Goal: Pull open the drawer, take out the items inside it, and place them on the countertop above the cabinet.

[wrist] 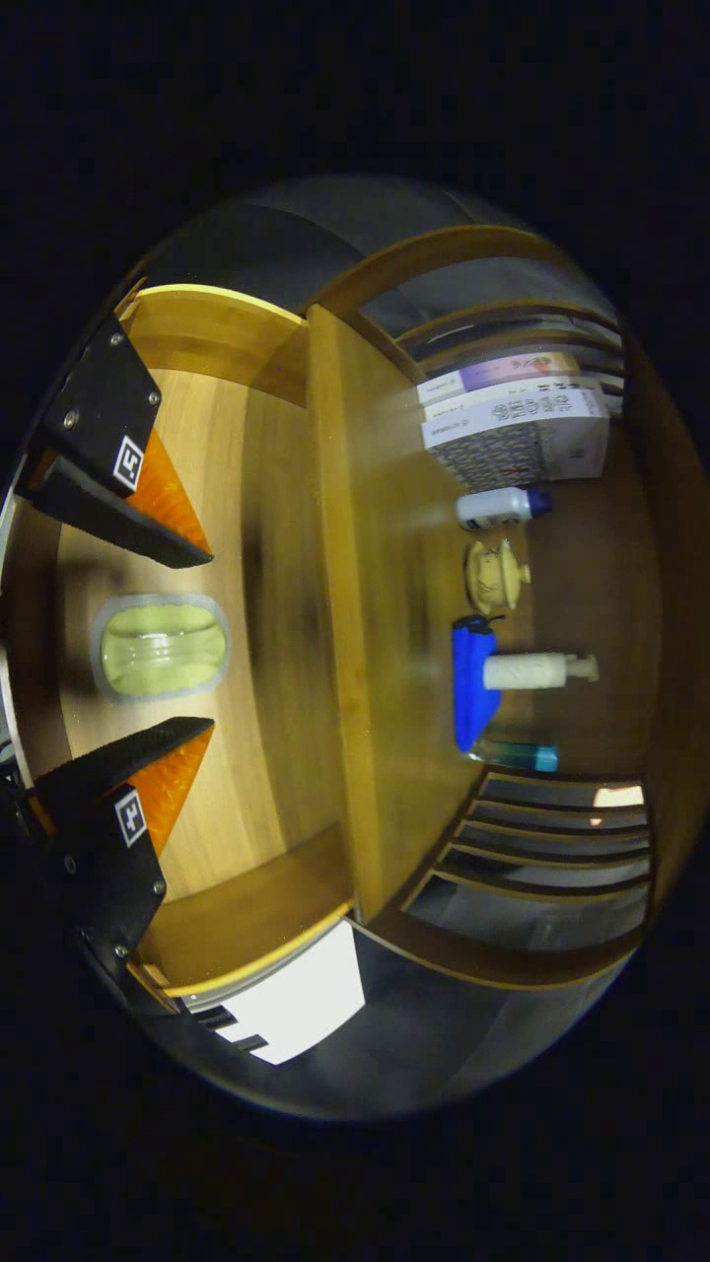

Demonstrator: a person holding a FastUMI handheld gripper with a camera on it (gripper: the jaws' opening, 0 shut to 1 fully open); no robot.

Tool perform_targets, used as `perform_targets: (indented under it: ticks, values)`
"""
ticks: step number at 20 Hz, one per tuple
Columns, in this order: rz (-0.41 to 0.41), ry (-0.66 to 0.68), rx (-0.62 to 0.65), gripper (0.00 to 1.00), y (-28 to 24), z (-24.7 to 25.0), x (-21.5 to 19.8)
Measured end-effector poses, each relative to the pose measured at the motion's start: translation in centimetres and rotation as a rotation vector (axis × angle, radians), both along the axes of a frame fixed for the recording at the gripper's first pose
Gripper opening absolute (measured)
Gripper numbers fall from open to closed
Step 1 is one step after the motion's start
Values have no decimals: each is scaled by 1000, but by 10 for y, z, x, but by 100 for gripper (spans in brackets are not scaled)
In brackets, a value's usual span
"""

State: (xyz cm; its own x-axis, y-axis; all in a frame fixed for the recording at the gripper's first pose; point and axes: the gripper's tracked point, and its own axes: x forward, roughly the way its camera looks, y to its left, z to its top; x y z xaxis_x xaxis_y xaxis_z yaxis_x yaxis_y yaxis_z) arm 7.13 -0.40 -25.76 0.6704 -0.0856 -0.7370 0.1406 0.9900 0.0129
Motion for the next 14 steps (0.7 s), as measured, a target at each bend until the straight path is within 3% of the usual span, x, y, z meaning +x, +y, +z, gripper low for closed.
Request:
perform_targets:
  ticks: [7, 9, 11, 14]
  values:
    - [51, 144, -139, 74, -13, -45, -11]
    - [58, 149, -123, 68, -11, -51, -11]
    - [54, 137, -70, 57, -3, -53, -7]
    - [60, 121, -83, 24, -8, -52, -5]
